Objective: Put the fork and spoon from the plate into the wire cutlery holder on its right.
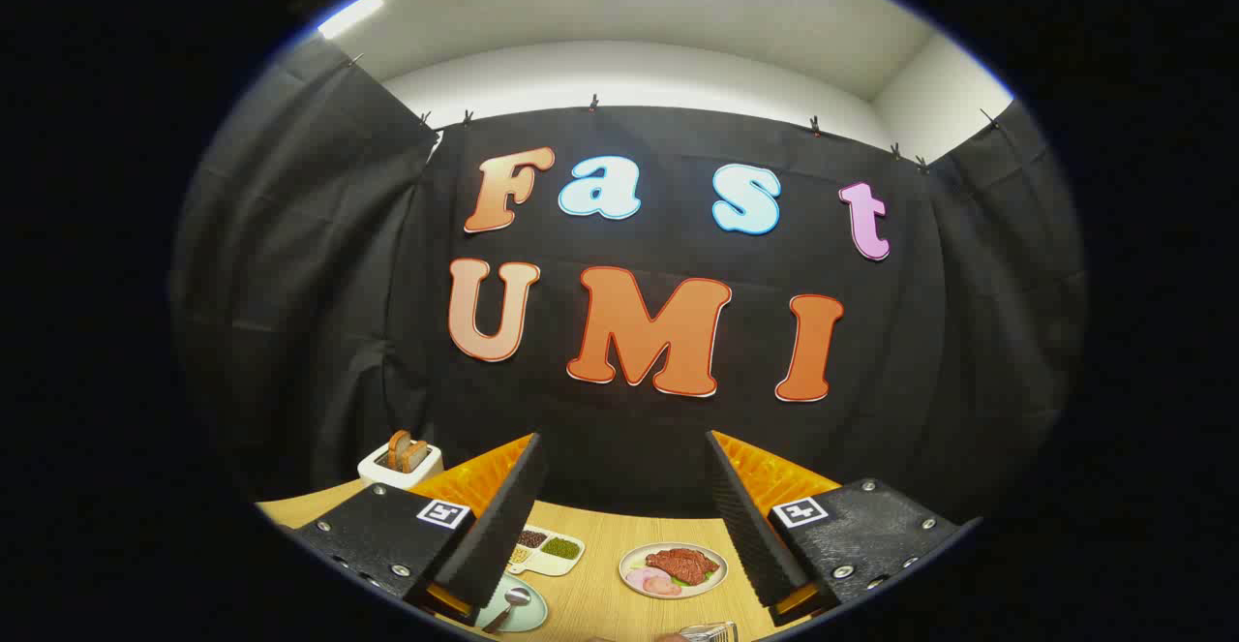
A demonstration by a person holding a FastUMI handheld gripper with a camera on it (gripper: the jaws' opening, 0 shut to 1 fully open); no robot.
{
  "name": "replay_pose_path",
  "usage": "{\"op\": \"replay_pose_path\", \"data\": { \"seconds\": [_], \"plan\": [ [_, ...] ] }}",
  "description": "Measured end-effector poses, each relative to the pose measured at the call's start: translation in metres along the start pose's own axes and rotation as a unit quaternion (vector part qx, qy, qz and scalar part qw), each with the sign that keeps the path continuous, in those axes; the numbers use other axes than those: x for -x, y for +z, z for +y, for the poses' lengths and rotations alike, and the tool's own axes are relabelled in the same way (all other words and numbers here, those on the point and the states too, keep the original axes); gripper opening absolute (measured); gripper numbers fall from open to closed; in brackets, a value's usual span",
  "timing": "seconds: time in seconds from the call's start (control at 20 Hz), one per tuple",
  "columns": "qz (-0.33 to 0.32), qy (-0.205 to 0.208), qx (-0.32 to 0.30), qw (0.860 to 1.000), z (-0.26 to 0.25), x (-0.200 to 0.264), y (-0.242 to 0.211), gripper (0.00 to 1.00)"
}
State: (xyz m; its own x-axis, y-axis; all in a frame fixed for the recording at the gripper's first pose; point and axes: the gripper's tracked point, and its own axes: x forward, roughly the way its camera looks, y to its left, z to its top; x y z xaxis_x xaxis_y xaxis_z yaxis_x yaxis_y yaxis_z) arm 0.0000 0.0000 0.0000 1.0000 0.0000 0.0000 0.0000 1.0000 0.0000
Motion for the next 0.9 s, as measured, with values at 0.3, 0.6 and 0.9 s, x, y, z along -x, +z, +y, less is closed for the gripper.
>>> {"op": "replay_pose_path", "data": {
  "seconds": [0.3, 0.6, 0.9],
  "plan": [
    [-0.005, 0.010, 0.000, 1.000, 0.011, -0.011, 0.009, 0.97],
    [-0.009, 0.022, 0.002, 1.000, 0.029, -0.021, 0.018, 0.97],
    [0.031, 0.020, 0.000, 0.999, 0.036, -0.030, -0.006, 0.97]
  ]
}}
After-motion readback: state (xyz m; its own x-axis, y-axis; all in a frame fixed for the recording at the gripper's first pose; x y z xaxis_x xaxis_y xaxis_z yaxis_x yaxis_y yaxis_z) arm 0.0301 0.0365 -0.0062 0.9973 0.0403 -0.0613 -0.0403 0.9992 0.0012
